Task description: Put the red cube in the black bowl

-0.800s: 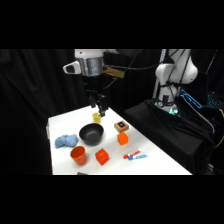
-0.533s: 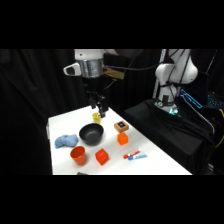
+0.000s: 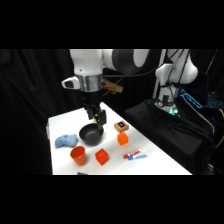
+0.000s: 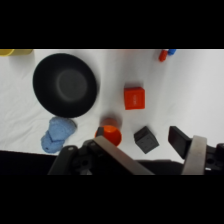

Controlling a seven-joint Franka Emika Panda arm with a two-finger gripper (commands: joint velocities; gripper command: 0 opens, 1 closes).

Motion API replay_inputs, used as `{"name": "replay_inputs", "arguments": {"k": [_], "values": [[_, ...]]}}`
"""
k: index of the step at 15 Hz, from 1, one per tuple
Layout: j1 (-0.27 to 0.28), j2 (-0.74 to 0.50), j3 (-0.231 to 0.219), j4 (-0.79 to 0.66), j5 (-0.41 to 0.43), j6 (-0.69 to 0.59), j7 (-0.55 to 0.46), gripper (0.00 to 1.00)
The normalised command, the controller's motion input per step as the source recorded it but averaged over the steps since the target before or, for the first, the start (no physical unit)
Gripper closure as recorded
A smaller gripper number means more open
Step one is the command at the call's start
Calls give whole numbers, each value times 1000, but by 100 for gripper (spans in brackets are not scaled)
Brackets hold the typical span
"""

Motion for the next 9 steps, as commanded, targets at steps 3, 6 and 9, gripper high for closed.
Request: {"name": "replay_inputs", "arguments": {"k": [3,6,9], "values": [[19,207,23,71,93,269,-35,0],[28,201,8,91,73,239,-24,0],[33,178,-1,80,63,216,-11,0]]}}
